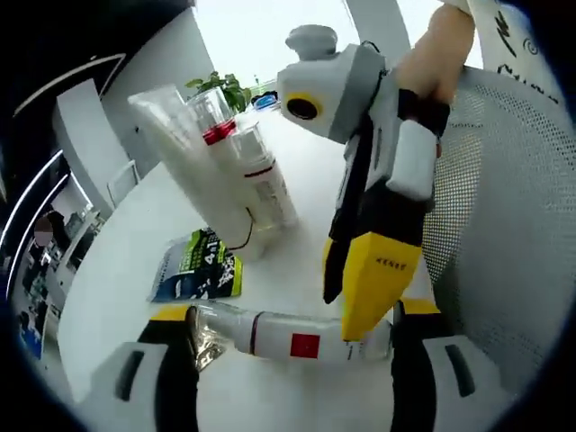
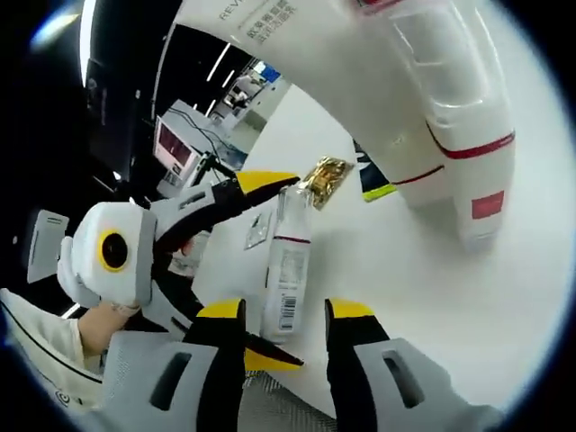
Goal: Arrange the skincare products in the storage area until every visible bottle or jar stands upright without overlapping.
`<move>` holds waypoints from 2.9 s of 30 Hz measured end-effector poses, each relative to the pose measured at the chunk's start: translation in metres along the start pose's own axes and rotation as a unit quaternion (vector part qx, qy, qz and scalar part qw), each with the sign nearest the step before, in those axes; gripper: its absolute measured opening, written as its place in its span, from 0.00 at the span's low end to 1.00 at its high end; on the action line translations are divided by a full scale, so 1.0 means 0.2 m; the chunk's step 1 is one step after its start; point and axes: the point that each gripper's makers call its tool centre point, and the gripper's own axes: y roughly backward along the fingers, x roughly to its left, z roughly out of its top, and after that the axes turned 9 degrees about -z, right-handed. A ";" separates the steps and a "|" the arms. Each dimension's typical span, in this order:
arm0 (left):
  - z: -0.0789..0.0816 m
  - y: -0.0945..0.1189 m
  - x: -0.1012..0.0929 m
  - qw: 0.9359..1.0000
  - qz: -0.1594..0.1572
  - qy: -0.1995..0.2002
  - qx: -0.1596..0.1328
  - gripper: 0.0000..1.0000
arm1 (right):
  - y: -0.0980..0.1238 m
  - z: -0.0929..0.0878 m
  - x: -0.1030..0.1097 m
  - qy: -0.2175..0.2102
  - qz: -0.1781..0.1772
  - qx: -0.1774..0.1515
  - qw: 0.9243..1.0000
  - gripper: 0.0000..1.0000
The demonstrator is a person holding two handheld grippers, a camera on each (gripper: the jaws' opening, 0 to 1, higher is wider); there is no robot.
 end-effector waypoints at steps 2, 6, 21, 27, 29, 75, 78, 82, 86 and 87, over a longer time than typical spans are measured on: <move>0.01 0.01 -0.01 1.000 0.002 -0.015 0.005 0.85 | -0.01 0.00 0.00 0.010 0.000 0.001 1.000 0.32; 0.03 0.01 -0.03 1.000 0.001 -0.027 0.006 0.85 | -0.03 -0.02 0.02 0.026 0.009 0.013 1.000 0.30; 0.13 0.06 -0.02 0.996 0.029 -0.086 0.004 0.86 | 0.01 0.02 0.09 0.003 0.047 0.009 0.999 0.20; 0.15 0.08 0.00 0.993 0.044 -0.109 -0.001 0.86 | 0.03 0.05 0.10 0.009 0.049 -0.002 0.999 0.19; 0.16 0.09 0.01 0.993 0.046 -0.104 -0.005 0.86 | 0.03 0.06 0.10 0.003 0.053 -0.004 0.999 0.19; 0.48 0.38 0.09 0.901 -0.049 0.285 -0.323 0.39 | 0.35 0.11 0.34 0.201 0.179 -0.073 0.960 0.19; 0.50 0.39 0.06 0.884 -0.085 0.303 -0.346 0.37 | 0.37 0.11 0.37 0.213 0.194 -0.077 0.955 0.19; 0.50 0.41 0.06 0.875 -0.094 0.309 -0.362 0.31 | 0.39 0.11 0.38 0.217 0.199 -0.078 0.952 0.19; 0.53 0.40 0.03 0.871 -0.107 0.308 -0.367 0.24 | 0.39 0.11 0.38 0.219 0.198 -0.077 0.952 0.19; 0.54 0.40 0.03 0.870 -0.108 0.311 -0.368 0.24 | 0.39 0.11 0.38 0.223 0.196 -0.079 0.952 0.19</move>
